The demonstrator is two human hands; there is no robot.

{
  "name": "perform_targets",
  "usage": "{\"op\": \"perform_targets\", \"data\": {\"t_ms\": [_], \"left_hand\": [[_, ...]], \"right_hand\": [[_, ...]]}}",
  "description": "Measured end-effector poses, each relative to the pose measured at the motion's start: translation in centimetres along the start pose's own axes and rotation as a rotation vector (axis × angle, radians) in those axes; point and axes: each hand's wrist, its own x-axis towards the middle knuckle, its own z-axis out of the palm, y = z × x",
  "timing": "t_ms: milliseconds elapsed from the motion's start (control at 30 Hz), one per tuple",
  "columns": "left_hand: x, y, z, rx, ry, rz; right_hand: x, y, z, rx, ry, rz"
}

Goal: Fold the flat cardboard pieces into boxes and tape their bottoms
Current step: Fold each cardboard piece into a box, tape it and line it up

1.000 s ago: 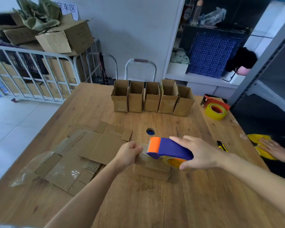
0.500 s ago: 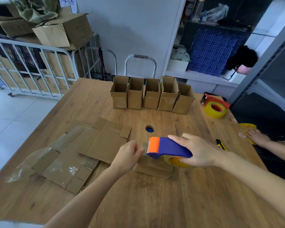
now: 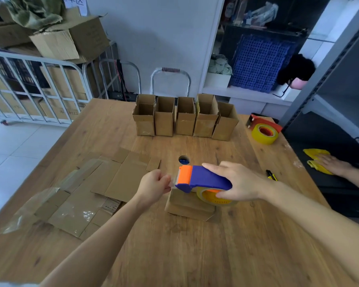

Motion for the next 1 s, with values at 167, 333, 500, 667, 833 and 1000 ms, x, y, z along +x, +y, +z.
{"op": "perform_targets", "data": {"t_ms": [167,333,500,667,833,1000], "left_hand": [[0.0,-1.1,-0.5,-0.138,-0.013,-0.071],[-0.2,-1.2,-0.3,-0.025,0.000,-0.037],[0.1,-2.8,1.1,0.046,-0.008,-0.118],[0.7,-4.3,2.2,0.150,-0.010,-0.178],[1.7,-4.4,3.0,0.041,-0.078,-0.353],[1.5,-4.4,2.2,-0.027,-0.032,-0.506]], "right_hand": [[0.7,-0.6,-0.4,-0.015,-0.037,-0.016],[0.9,-0.4,-1.5,-0.037,-0.049,-0.015],[1.5,-0.6,-0.7,-0.063,-0.084,-0.021],[2.5,-1.1,0.0,-0.068,-0.068,-0.023],[2.7,-0.8,0.3,-0.055,-0.028,-0.021],[2.4,-0.3,0.5,-0.052,0.010,-0.038]]}}
